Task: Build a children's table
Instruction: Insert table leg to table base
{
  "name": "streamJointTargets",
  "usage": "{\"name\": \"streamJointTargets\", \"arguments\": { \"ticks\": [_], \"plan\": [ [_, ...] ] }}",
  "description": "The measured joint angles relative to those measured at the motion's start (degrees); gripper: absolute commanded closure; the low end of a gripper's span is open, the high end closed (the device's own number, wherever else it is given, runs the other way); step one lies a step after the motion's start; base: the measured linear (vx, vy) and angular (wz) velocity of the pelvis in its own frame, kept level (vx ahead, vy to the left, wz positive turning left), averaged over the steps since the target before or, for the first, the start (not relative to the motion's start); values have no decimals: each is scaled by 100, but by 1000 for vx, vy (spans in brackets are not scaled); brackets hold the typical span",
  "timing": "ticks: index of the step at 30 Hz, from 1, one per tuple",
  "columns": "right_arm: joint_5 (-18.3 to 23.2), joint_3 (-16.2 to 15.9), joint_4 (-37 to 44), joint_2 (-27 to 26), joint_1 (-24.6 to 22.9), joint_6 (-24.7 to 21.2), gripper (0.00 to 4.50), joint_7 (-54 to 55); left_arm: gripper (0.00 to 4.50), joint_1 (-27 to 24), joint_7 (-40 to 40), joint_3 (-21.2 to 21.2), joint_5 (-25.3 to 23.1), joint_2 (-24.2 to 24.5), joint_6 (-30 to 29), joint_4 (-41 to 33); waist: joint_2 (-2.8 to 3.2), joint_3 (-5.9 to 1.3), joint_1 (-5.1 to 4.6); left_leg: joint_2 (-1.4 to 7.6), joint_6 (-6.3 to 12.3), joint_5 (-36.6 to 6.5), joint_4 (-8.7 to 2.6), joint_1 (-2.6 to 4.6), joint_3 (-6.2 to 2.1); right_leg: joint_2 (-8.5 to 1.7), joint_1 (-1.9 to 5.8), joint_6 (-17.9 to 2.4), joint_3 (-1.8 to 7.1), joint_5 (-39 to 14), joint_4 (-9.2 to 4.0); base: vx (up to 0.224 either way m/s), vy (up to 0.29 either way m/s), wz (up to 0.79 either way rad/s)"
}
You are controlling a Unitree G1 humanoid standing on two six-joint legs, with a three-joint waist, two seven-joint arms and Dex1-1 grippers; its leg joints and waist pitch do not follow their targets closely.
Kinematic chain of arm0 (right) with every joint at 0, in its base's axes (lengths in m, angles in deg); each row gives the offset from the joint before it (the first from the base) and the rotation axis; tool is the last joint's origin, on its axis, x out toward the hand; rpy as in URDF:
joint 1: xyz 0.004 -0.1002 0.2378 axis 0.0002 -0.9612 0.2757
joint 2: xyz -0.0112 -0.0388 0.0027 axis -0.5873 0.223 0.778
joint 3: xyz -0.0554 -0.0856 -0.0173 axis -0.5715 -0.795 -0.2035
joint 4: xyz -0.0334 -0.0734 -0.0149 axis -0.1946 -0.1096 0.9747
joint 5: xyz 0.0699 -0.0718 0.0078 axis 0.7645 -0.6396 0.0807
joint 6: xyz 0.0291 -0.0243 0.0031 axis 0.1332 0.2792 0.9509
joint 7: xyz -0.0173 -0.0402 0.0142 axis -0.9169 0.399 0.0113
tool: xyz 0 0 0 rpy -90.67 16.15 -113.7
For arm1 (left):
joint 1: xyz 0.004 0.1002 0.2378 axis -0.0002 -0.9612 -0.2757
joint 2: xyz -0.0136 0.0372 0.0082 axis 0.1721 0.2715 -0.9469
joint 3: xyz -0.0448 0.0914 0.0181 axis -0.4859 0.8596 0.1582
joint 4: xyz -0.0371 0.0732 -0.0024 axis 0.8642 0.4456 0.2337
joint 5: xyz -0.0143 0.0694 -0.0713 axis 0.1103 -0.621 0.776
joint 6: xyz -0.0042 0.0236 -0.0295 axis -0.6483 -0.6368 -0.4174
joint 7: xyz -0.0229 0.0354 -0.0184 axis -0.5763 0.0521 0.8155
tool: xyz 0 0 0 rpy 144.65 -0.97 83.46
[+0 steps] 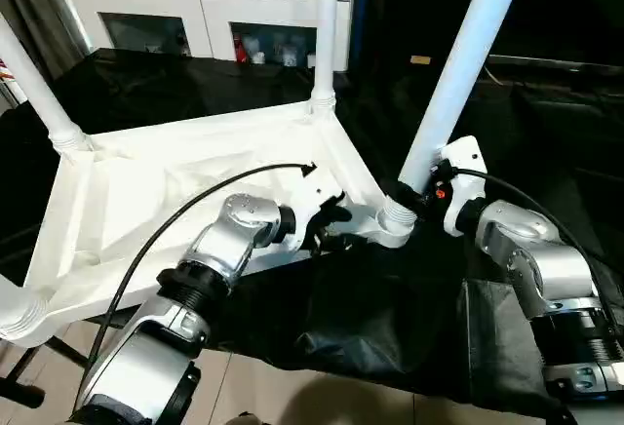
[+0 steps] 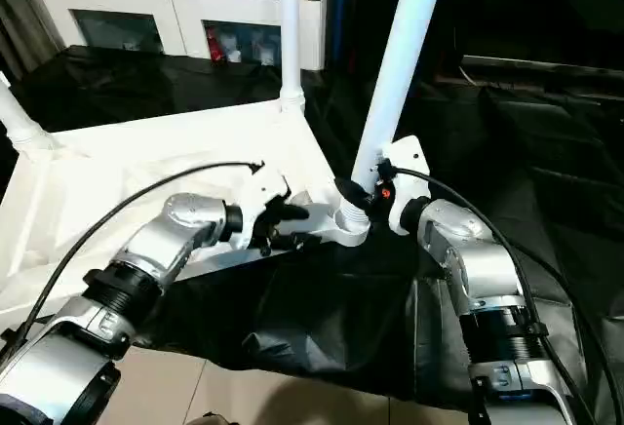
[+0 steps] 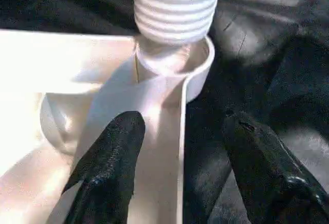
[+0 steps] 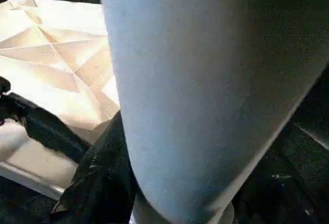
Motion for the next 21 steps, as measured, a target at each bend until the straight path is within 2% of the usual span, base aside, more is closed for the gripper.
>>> {"name": "streamJointTargets", "arguments": {
  "ticks": [2, 5, 10, 13, 16, 19, 20, 21],
  "plan": [
    [-4, -6, 0, 0, 0, 2, 257, -11, 198, -2, -84, 14, -54, 15, 136, 105, 2, -1, -1, 0, 0, 0, 0, 0, 0, 0, 0, 0, 0, 0, -1, 0, 0, 0],
    [-37, -11, 0, 0, -3, 2, 257, -53, 236, -1, -107, 10, -108, 37, 193, 247, 6, 0, -7, 0, 0, 0, 0, 0, 0, 0, 0, 0, 0, 0, -1, 0, 0, 0],
    [-45, -62, 0, 0, -3, 4, 257, -88, 281, 0, 38, 6, -107, 36, 184, 404, 10, 0, -4, 0, 0, 0, 0, 1, 0, 0, 0, 0, 1, 0, -1, 0, 0, 0],
    [-47, -83, 0, 0, -3, 4, 257, -100, 292, 1, 85, 6, -109, 38, 217, 423, 13, -1, -2, 0, 0, 0, 0, 1, 0, 0, 0, 0, 1, 0, -2, 0, 0, 0],
    [-51, -98, 0, 0, -4, 4, 257, -123, 331, 20, 142, 6, -113, 38, 260, 485, 15, -1, -2, 0, 0, 0, 0, 1, 0, 0, 0, 0, 1, 0, -1, 0, 0, 0],
    [-52, -110, 0, 0, -4, 4, 257, -187, 333, 82, 215, 6, -124, 38, 330, 619, 17, -2, -6, 0, 0, 0, 0, 2, 0, 0, 0, 0, 1, 0, -1, 0, 0, 0],
    [-52, -121, 0, 1, -3, 4, 257, -198, 364, 84, 220, 6, -131, 38, 354, 634, 18, -3, -7, 0, 0, 0, 0, 2, 0, 0, 0, 0, 1, 0, -1, 0, 0, 0],
    [-53, -136, 0, 1, -3, 4, 257, -213, 370, 85, 230, 7, -153, 37, 383, 641, 19, -3, -8, 0, 0, 0, -1, 2, 0, 0, 0, 0, 1, 0, -1, 0, 0, 0]
  ]
}}
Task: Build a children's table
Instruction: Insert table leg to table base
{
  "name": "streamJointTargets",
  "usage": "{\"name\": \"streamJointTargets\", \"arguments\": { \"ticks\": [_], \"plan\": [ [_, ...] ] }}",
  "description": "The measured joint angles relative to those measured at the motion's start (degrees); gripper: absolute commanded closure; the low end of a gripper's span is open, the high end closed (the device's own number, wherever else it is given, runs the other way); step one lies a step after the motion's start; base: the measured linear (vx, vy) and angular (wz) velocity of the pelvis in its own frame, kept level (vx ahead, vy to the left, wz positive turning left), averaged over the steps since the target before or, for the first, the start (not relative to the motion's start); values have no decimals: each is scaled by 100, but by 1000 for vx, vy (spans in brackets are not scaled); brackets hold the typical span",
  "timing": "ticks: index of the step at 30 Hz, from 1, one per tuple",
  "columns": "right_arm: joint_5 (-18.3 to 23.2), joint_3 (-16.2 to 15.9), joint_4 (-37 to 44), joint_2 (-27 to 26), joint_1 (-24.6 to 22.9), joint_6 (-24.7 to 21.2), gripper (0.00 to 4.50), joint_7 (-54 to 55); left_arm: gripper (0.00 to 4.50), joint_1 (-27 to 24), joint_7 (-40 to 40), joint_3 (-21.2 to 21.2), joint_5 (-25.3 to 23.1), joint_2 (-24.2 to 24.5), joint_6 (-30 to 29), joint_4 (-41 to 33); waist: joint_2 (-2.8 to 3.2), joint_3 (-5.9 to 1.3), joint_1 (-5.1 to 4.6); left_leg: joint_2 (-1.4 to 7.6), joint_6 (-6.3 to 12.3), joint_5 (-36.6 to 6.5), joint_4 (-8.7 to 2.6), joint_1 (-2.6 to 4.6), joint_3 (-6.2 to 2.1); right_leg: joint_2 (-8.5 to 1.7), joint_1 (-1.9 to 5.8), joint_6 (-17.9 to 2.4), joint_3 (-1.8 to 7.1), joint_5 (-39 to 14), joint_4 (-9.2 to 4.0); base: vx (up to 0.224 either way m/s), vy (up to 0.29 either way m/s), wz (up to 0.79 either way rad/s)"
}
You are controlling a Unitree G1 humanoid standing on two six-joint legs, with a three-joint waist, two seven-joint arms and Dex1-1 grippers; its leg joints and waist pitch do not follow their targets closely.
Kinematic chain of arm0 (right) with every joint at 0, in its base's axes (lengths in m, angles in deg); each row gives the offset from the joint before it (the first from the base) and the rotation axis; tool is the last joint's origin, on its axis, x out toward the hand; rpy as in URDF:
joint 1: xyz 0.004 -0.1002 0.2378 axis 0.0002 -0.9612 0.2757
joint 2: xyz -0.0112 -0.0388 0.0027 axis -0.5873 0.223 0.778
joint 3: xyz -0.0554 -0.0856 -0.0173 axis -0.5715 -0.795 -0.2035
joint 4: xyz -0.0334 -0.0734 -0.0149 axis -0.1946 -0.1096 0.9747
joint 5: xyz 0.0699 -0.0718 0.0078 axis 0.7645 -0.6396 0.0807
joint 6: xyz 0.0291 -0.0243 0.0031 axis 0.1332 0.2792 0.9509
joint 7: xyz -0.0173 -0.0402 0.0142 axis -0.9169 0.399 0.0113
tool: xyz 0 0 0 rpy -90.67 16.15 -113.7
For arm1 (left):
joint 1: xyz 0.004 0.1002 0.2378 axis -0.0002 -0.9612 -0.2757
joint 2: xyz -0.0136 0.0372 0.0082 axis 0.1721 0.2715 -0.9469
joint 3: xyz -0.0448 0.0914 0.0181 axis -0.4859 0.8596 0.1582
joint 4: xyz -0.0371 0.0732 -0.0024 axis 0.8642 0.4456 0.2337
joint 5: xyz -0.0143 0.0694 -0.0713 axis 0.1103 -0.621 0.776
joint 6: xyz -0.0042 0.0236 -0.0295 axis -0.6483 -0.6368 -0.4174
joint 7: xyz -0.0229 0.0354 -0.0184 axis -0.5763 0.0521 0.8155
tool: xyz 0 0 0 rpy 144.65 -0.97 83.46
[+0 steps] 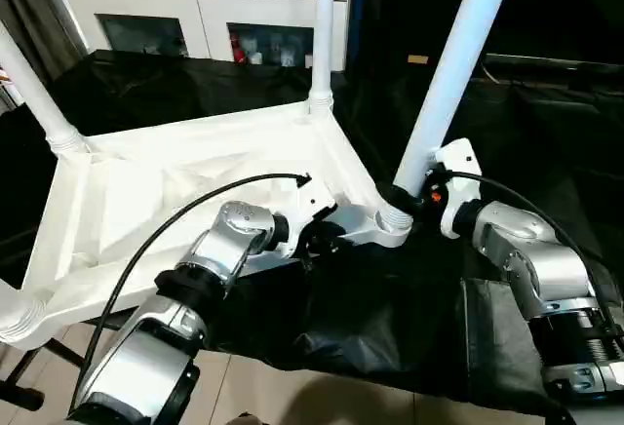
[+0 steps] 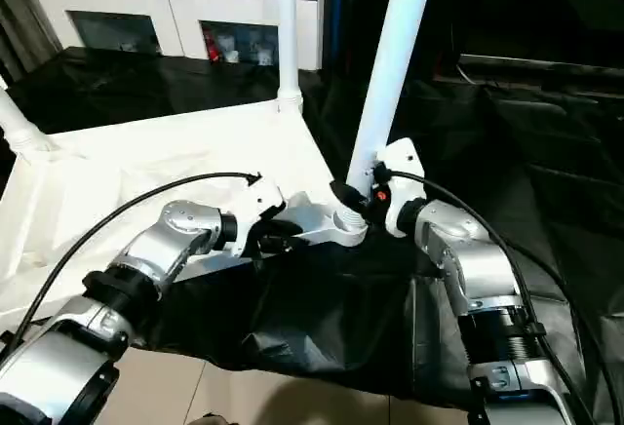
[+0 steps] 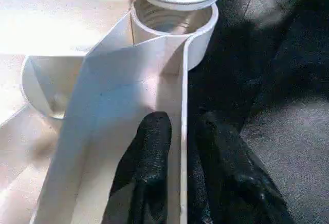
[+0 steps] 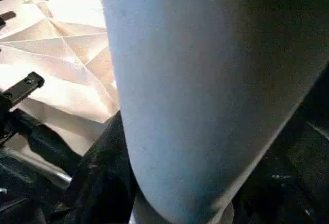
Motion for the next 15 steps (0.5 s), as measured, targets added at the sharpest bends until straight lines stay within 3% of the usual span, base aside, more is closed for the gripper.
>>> {"name": "streamJointTargets", "arguments": {
  "ticks": [10, 15],
  "plan": [
    [-9, -95, 0, 123, -2, -6, 257, -249, 427, 26, 237, 4, -73, 61, 138, 59, 5, -2, -2, 1, 0, 0, -3, 1, 0, 0, 0, 0, -1, 0, -2, 0, 0, 0],
    [15, -253, 42, 299, -91, -61, 257, -589, 450, -211, 757, 15, -58, 319, 466, -166, 15, -7, -5, 0, 1, -1, -9, 1, 1, 0, 0, 0, 0, -1, -8, 0, 0, 0]
  ]
}}
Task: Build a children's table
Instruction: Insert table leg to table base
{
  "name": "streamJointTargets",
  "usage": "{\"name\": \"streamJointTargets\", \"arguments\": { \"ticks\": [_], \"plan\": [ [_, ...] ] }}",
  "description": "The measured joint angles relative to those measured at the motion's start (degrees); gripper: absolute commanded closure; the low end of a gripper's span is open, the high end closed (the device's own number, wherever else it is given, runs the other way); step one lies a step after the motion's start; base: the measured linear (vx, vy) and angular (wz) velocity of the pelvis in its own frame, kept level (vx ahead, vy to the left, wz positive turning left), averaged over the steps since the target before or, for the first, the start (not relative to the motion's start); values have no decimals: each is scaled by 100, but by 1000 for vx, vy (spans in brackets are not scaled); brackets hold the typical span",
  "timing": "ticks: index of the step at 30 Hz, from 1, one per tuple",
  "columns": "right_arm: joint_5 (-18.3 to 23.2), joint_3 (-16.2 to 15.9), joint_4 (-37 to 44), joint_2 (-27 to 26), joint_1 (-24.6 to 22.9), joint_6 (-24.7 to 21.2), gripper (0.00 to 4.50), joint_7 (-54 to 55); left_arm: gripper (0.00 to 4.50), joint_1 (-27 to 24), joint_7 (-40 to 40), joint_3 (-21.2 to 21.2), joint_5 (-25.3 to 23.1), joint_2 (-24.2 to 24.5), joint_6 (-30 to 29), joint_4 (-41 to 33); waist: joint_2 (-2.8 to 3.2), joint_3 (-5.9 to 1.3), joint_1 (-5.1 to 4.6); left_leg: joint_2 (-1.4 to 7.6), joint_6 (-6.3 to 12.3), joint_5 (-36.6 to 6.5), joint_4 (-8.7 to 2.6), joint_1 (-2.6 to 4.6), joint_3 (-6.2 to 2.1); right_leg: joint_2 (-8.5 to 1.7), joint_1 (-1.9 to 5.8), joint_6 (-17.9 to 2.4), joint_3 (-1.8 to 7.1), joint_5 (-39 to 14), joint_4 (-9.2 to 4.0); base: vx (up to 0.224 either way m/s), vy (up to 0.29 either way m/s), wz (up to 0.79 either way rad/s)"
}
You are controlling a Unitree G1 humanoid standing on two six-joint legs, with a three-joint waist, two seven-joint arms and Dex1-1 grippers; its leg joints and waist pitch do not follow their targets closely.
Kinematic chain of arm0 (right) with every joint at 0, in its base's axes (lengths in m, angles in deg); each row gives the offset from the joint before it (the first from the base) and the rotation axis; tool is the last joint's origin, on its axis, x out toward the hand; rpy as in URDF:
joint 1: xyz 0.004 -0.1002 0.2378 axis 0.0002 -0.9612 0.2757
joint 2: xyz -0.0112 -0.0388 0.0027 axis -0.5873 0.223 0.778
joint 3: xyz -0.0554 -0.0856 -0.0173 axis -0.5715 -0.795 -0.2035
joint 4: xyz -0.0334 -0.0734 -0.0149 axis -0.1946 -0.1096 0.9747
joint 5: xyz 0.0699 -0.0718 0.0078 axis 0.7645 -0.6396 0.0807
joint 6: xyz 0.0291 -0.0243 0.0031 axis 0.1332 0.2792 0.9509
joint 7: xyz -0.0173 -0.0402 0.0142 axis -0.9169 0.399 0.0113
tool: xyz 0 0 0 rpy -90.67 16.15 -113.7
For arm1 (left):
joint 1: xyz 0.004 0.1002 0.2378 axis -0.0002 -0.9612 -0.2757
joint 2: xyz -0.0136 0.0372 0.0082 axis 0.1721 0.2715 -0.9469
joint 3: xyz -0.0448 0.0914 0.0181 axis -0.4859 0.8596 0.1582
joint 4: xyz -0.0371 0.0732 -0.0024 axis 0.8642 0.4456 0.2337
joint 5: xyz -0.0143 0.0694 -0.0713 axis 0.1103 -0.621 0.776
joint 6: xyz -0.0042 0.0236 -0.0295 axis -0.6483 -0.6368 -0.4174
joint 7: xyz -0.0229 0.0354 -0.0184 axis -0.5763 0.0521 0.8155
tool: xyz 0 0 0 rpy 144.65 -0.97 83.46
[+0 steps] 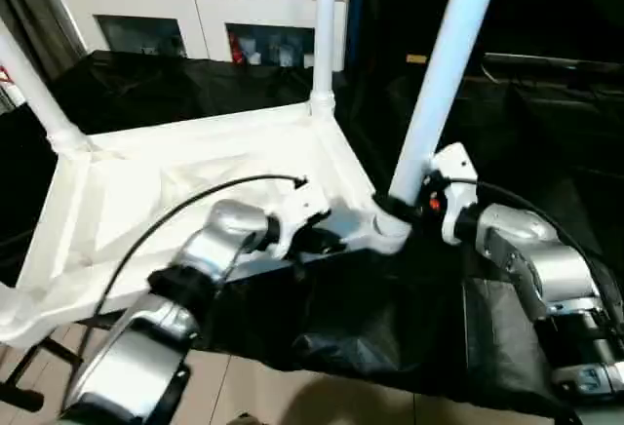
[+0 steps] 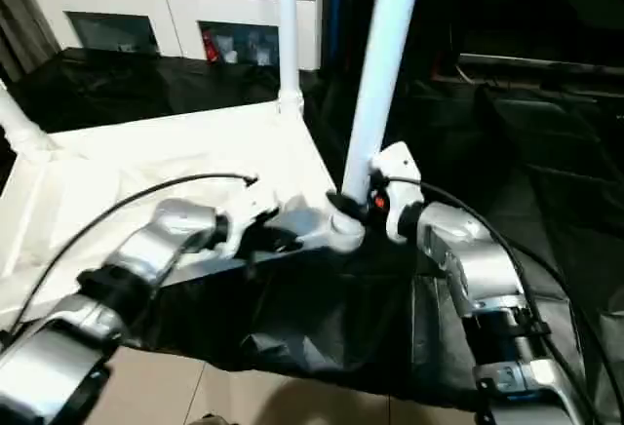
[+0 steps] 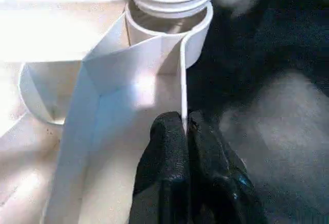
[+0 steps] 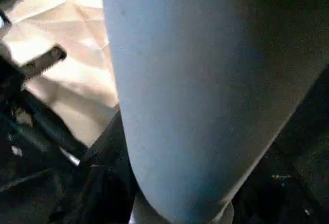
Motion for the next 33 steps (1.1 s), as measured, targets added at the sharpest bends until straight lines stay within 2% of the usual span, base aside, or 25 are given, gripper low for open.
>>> {"name": "streamJointTargets", "arguments": {
  "ticks": [6, 12, 22, 25, 29, 33],
  "plan": [
    [101, -62, 252, 89, -124, -207, 257, -324, 450, -225, 329, 27, 1, 179, 91, -304, 5, -3, 11, 0, -1, 1, 1, 14, 3, 0, 7, 1, 4, 0, 3, 0, 0, 0],
    [243, -127, 387, 80, -211, -370, 257, -465, 450, -240, 349, 44, -14, 199, 186, -309, 5, -3, 14, 0, -1, 1, -2, 19, 4, 0, 9, 2, 5, -1, 3, 0, 0, 0],
    [232, -143, 436, 103, -249, -352, 257, -493, 450, -247, 346, 43, -34, 189, 212, -309, 5, -3, 13, 0, -1, 1, -4, 21, 5, 0, 9, 2, 6, -1, 1, 0, 0, 0],
    [255, 5, 236, -67, -292, -152, 257, -310, 450, -251, 327, 33, -46, 185, 216, -309, 5, -3, 11, 0, -1, 1, -5, 21, 5, 0, 9, 3, 6, -2, 1, 0, 0, 0],
    [549, 426, -60, -429, -458, 88, 257, -106, 450, -263, 255, -4, -65, 188, 216, -307, 5, -4, -6, -1, -1, 1, -4, 24, 7, -1, 10, 3, 9, -1, 1, 0, 0, 0],
    [694, 530, -75, -483, -654, 312, 257, -70, 450, -266, 243, -3, -82, 163, 217, -308, 10, -7, -15, -2, -1, 1, -6, 25, 8, -1, 12, 3, 9, -2, -1, 0, 0, 0]
  ]
}}
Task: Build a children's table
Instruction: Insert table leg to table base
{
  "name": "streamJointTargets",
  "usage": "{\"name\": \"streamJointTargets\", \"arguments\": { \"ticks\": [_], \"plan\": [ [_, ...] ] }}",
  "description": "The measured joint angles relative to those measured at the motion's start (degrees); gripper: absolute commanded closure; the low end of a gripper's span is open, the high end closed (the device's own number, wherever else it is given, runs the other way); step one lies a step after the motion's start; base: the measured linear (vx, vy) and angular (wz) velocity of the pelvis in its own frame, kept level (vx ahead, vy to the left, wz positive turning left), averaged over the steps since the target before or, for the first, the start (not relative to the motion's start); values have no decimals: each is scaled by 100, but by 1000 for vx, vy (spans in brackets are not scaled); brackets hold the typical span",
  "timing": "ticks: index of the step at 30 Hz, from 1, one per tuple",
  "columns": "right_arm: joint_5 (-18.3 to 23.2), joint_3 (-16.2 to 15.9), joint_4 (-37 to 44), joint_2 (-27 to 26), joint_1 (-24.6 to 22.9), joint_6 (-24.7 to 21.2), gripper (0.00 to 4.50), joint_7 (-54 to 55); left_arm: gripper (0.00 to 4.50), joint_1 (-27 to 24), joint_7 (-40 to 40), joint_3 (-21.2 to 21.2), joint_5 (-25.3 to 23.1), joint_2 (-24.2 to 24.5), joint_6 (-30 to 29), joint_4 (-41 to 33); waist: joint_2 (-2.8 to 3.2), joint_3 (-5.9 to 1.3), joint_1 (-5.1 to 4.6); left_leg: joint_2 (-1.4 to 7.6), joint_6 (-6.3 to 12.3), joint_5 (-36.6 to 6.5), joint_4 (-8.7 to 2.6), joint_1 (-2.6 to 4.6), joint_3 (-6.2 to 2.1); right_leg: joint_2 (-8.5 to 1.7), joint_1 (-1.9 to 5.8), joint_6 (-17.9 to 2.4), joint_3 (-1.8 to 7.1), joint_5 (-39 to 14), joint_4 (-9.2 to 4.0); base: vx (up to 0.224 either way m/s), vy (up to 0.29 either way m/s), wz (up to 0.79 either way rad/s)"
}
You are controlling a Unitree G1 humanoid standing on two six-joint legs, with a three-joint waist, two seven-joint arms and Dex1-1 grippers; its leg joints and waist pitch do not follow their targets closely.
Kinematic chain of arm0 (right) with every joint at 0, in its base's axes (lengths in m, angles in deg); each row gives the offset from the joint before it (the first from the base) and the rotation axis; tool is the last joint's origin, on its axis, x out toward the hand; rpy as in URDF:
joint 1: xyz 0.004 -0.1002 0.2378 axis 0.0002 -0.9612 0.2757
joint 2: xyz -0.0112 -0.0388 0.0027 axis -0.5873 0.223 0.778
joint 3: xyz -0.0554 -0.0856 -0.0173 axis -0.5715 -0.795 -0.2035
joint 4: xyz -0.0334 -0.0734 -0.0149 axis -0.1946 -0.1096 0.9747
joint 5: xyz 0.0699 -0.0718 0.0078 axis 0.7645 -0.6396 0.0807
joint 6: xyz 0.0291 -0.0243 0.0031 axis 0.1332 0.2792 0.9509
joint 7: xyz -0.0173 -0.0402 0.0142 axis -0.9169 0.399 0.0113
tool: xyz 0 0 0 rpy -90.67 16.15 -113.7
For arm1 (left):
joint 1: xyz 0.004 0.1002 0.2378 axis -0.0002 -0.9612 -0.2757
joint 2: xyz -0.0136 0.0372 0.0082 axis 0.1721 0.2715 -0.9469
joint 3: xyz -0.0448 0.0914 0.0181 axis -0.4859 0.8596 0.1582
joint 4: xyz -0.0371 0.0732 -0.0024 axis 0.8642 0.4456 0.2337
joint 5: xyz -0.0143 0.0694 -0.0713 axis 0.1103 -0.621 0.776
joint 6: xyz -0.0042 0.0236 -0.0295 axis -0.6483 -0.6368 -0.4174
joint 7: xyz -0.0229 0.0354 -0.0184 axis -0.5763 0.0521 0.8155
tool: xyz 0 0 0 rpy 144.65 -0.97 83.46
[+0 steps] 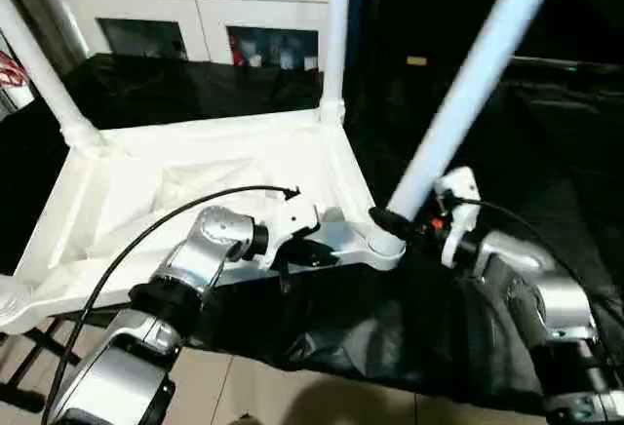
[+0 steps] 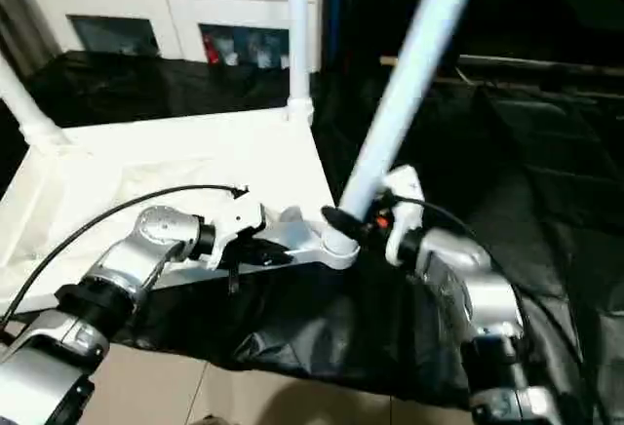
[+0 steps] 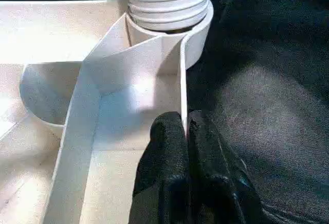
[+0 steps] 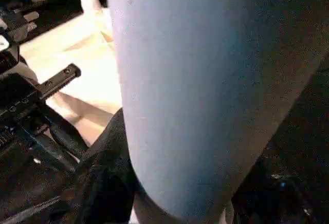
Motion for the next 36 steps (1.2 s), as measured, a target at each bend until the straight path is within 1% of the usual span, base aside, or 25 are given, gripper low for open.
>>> {"name": "streamJointTargets", "arguments": {
  "ticks": [6, 8, 9, 11, 15, 20, 26, 31, 33, 36],
  "plan": [
    [8, 26, 196, -6, -302, 285, 257, 16, 450, -8, 21, 6, -18, -38, 27, 0, 18, -12, 42, -1, 1, -1, -9, -1, 0, 0, 2, 2, -2, -2, -12, 0, 0, 0],
    [-135, -94, 369, 49, -414, 450, 257, 76, 450, -19, 23, 15, -28, -43, 70, 1, 25, -16, 51, -2, 1, -1, -12, -1, 0, 0, 3, 6, -1, -4, -15, 0, 0, 0],
    [-271, -193, 501, 97, -448, 517, 257, 121, 450, -19, 20, 15, -30, -43, 75, 1, 26, -17, 48, -2, 0, -1, -13, 1, 0, 0, 3, 7, -1, -4, -14, 0, 0, 0],
    [-435, -344, 615, 179, -448, 570, 257, 177, 450, -20, 11, 15, -35, -45, 78, 7, 26, -18, 47, -2, 0, -1, -13, 4, 0, 0, 6, 8, -2, -5, -14, 0, 0, 0],
    [-647, -530, 721, 231, -429, 564, 257, 208, 450, -25, 12, 16, -43, -38, 94, 17, 24, -19, 38, -3, 0, -1, -15, 10, 0, 0, 15, 13, 0, -8, -18, 0, 0, 0],
    [-839, -769, 639, 335, -209, 433, 257, 101, 450, -44, -1, 15, -58, -18, 99, 17, -4, -33, 11, -2, -1, -1, -16, 17, 0, 0, 18, 15, 0, -9, -16, 0, 0, 0],
    [-847, -855, 319, 412, -12, 504, 257, -264, 450, -67, 103, 14, -62, 34, 101, 6, -43, -57, -20, -3, 0, -1, -29, 22, 0, 0, 20, 17, 0, -11, -19, 0, 0, 0],
    [-825, -908, 73, 457, 86, 721, 257, -682, 450, -125, 294, 15, -29, 128, 93, -76, -71, -75, -39, -3, -1, -1, -44, 26, 1, 0, 20, 21, -1, -17, -20, 0, 0, 0],
    [-762, -1026, 6, 539, 120, 863, 257, -1101, 450, -217, 570, 41, 29, 267, 21, -266, -79, -79, -57, -3, -2, -2, -55, 28, 1, 1, 19, 19, -3, -22, -22, 0, 0, 0],
    [-694, -1083, -15, 583, 128, 889, 257, -1416, 450, -224, 767, 100, 69, 347, -42, -342, -82, -81, -59, -3, -2, -1, -55, 29, 1, 1, 21, 18, -4, -22, -21, 0, 0, 0]
  ]
}}
